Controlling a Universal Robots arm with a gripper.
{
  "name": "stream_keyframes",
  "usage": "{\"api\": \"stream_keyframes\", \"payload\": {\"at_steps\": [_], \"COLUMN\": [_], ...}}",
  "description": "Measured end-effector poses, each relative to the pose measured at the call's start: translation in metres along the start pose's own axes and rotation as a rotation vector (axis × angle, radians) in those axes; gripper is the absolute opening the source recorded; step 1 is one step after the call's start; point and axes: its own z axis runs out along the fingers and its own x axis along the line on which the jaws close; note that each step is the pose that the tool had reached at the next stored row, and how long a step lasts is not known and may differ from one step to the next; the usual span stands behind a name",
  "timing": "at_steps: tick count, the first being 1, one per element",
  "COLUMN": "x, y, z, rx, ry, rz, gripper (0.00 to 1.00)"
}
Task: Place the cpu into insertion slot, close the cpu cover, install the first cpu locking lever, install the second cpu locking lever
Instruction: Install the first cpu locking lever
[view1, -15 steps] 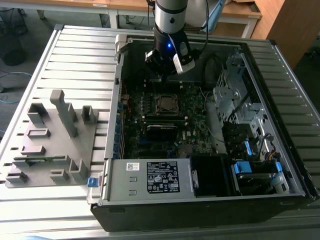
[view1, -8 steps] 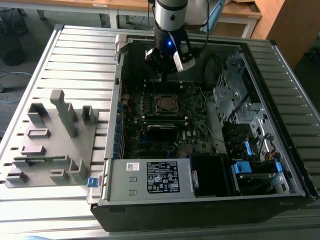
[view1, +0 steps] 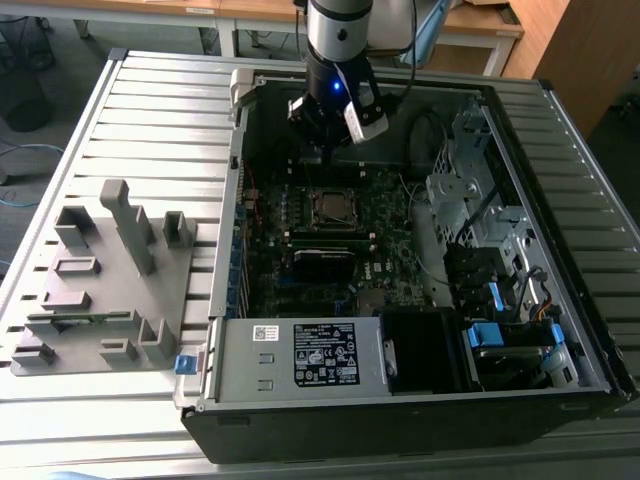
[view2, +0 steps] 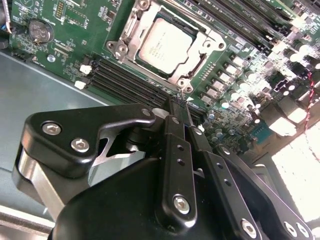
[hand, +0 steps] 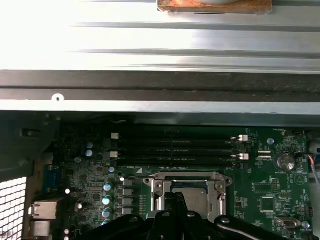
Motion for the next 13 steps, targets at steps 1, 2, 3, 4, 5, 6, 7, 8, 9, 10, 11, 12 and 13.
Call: {"api": "stream_keyframes", "payload": {"at_steps": [1, 2, 3, 4, 5, 6, 7, 8, 9, 10, 11, 12, 13], "x": [0.0017, 0.0033, 0.0050, 0.0064, 0.0080, 0.0097, 0.0112, 0.0127, 0.0142, 0.0156, 0.0169, 0.0183, 0.0199], "y": [0.0000, 0.0000, 0.0000, -0.0001, -0.0001, -0.0002, -0.0002, -0.0003, -0.0004, -0.0005, -0.0005, -0.0006, -0.0007], "z": [0.0000, 0.0000, 0.0000, -0.0001, -0.0001, -0.0002, -0.0002, -0.0002, -0.0003, -0.0003, -0.0004, -0.0004, -0.0004], "rx": [-0.0001, -0.0001, -0.0001, -0.0002, -0.0002, -0.0001, -0.0002, -0.0002, -0.0002, -0.0002, -0.0001, -0.0001, -0.0002], "ry": [0.0000, -0.0001, -0.0001, -0.0002, -0.0001, -0.0001, -0.0001, -0.0001, -0.0001, -0.0001, -0.0001, -0.0001, -0.0001], "rz": [0.000, 0.000, 0.000, 0.000, 0.000, 0.000, 0.000, 0.000, 0.000, 0.000, 0.000, 0.000, 0.000], "gripper": [0.11, 0.11, 0.11, 0.11, 0.11, 0.11, 0.11, 0.11, 0.11, 0.11, 0.11, 0.11, 0.11]}}
